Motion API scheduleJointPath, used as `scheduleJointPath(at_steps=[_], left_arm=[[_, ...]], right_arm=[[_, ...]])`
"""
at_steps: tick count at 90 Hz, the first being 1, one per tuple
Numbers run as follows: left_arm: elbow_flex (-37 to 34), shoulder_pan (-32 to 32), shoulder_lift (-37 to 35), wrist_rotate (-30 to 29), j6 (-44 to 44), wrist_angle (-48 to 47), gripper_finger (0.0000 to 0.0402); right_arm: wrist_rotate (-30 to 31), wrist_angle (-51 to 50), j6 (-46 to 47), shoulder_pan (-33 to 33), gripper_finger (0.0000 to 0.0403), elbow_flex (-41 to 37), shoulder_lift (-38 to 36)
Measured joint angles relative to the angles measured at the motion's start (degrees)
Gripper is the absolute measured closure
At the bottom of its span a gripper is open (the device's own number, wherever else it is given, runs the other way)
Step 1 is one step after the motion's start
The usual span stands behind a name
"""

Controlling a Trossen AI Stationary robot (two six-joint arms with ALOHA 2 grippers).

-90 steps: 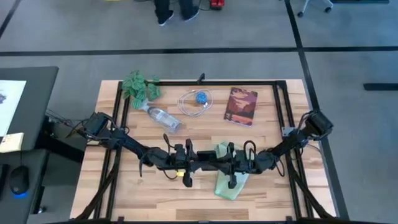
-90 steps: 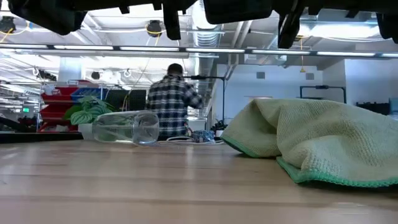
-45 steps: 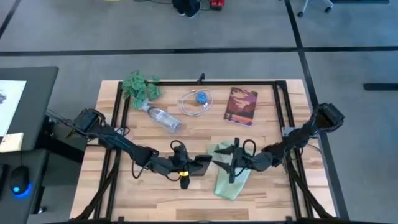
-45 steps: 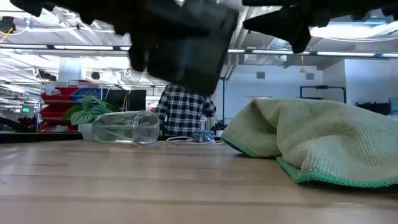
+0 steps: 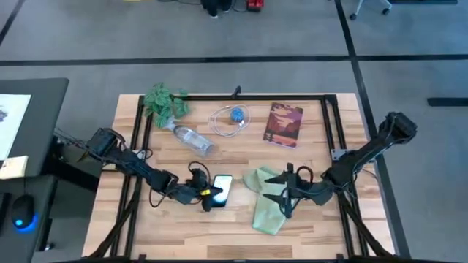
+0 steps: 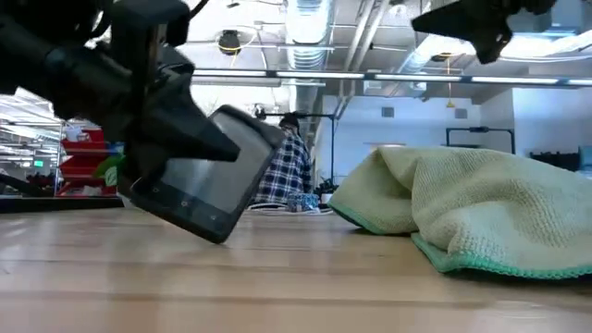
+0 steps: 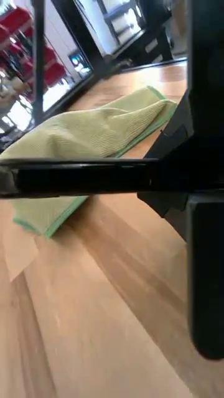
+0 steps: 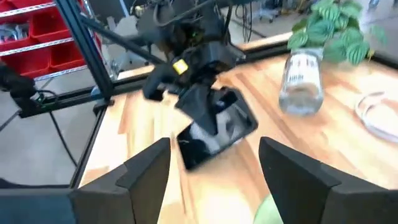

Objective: Apply microfiber cloth
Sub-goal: Wipe the back and front of the black cellphone with the green microfiber cloth

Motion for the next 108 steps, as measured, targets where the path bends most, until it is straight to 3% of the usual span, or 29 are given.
scheduleJointPath(at_steps=[16,37,54,98,108], left_arm=[[-7.8,0.7,0.2,-0.1,3.2,13.8,0.0365],[-17.5,1.1,0.2,2.1,3.9,27.2,0.0248],[-20.4,0.2,0.2,6.5,0.5,28.3,0.0177],[-26.0,-0.8,-0.7,8.1,-4.1,32.9,0.0168],[-26.1,-0.7,-2.5,7.9,-5.3,29.9,0.0168]], right_arm=[[-0.1,-2.1,1.8,0.5,0.0182,0.0,-0.9],[-0.2,-2.2,2.3,0.1,0.0182,0.0,-0.9],[-0.3,-2.3,2.3,-0.3,0.0182,0.0,-0.9],[-3.3,-3.9,3.3,-0.3,0.0182,0.0,-0.8],[-3.3,-3.9,3.2,-0.5,0.0182,0.0,-0.8]])
